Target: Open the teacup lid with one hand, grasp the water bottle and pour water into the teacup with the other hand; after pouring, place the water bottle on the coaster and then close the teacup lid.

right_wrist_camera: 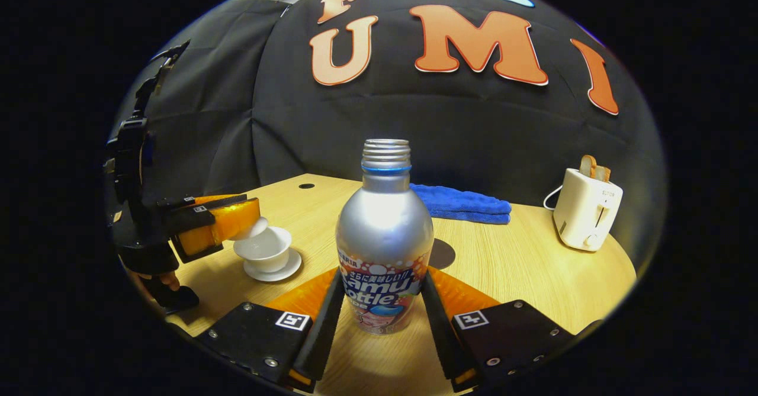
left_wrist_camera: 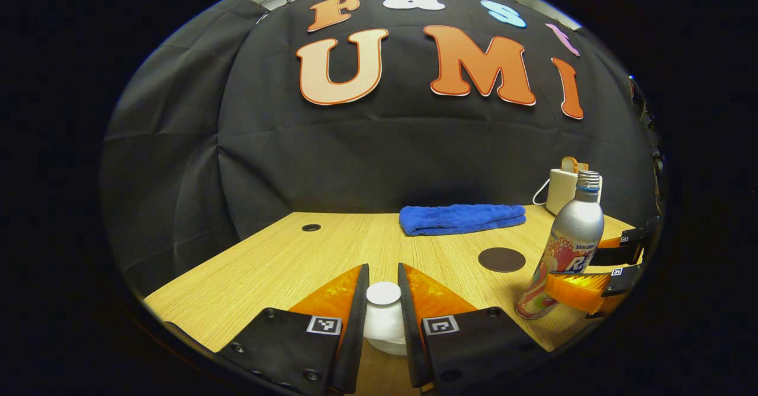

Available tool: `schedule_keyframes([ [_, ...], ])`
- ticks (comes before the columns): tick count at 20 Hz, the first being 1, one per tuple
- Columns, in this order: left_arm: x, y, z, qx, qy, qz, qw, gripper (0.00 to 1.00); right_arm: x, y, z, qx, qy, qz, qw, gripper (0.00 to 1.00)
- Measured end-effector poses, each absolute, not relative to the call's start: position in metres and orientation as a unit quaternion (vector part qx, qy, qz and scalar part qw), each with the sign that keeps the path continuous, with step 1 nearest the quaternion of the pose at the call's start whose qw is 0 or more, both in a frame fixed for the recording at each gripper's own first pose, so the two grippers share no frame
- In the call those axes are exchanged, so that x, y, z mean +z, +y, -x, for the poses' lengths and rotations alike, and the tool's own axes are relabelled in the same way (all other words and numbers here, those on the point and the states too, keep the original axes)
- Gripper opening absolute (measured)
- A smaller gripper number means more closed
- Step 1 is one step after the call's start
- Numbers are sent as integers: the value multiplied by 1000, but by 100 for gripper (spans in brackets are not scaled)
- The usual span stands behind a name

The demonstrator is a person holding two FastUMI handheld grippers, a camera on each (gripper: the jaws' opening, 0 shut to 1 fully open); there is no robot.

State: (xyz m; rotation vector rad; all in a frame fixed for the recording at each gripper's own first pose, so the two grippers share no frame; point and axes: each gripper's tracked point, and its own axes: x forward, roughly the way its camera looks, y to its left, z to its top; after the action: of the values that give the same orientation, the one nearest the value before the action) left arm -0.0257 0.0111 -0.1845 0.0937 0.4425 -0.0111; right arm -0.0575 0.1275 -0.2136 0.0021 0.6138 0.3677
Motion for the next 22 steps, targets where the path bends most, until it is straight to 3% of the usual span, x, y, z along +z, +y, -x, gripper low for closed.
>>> schedule_keyframes([
  [8, -173, 51, 27, 28, 217, -38, 975, 36, -181, 104, 26, 147, 259, 139, 944, 73],
  [13, -169, 76, 32, 49, 218, -52, 973, 32, -171, 119, 16, 167, 234, 198, 937, 73],
  [14, -168, 79, 32, 52, 217, -53, 973, 36, -168, 120, 13, 169, 227, 212, 935, 74],
  [20, -162, 109, 39, 75, 213, -48, 973, 36, -160, 124, 3, 177, 188, 320, 911, 73],
  [21, -161, 115, 41, 78, 213, -48, 973, 32, -160, 126, 2, 180, 183, 335, 907, 73],
  [22, -160, 120, 41, 81, 213, -48, 973, 36, -161, 126, 2, 183, 180, 347, 902, 73],
])
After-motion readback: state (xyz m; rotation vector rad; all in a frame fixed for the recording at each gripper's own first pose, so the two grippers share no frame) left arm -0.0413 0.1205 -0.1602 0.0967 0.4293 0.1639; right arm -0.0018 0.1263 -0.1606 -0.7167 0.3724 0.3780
